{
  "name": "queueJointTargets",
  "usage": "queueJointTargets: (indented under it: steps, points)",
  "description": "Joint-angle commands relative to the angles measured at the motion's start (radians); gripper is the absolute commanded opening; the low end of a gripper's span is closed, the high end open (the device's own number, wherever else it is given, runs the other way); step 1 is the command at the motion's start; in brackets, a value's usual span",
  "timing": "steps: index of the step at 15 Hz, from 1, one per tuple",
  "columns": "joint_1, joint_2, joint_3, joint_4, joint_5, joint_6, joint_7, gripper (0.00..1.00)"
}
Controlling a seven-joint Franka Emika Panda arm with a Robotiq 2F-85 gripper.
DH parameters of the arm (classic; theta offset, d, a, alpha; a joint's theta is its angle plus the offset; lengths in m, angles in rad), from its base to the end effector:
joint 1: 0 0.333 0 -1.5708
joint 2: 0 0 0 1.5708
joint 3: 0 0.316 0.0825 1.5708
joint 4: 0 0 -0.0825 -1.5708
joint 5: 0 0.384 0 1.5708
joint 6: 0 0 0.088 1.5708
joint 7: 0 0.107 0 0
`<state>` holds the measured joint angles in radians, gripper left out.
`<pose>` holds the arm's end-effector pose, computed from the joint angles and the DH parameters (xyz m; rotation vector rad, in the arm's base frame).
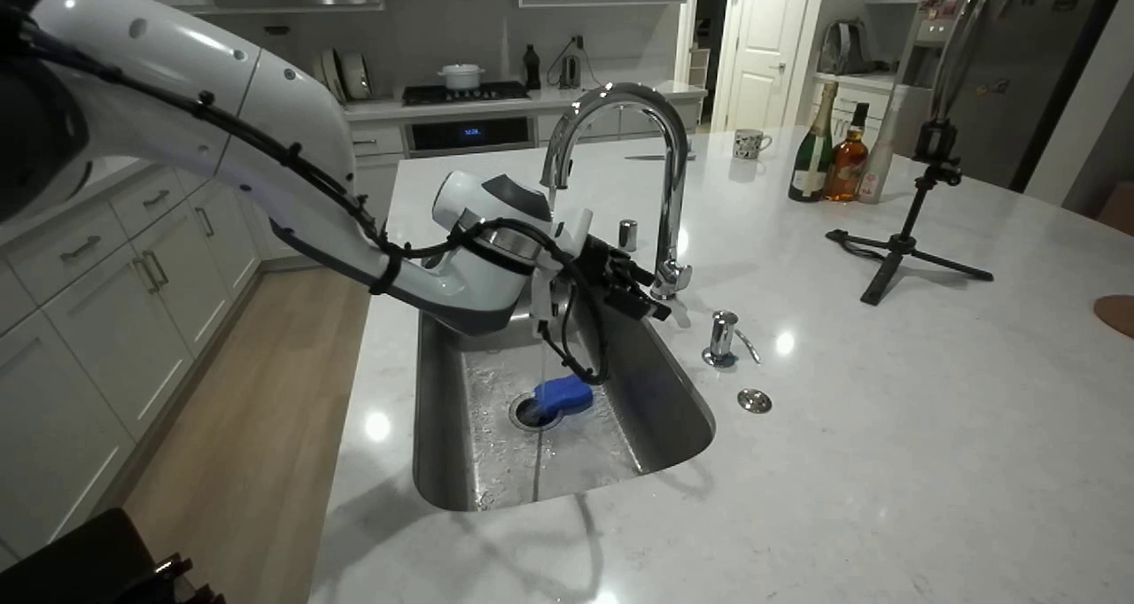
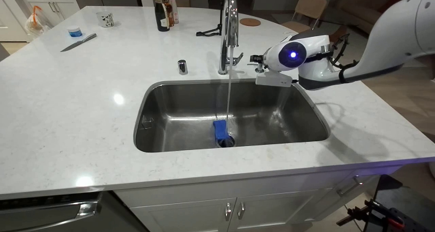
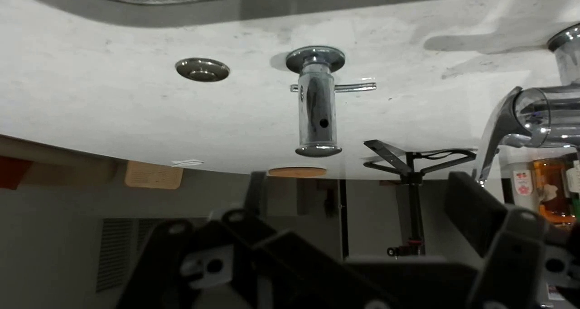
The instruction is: Close the tap
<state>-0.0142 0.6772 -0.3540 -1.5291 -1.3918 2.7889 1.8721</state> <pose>0.7115 -0.1736 0.3082 2.1937 -0.9938 1.2727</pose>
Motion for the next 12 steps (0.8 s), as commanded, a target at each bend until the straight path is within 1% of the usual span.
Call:
queueJointTargets:
  steps: [1, 4, 12]
  points:
    - [0.006, 0.064, -0.033, 0.096, -0.07, 0.01, 0.054, 1.0]
    - [-0.002, 0.111, -0.043, 0.159, -0.106, 0.016, 0.056, 1.0]
    - [-0.026, 0.252, -0.056, 0.34, -0.195, 0.033, 0.153, 1.0]
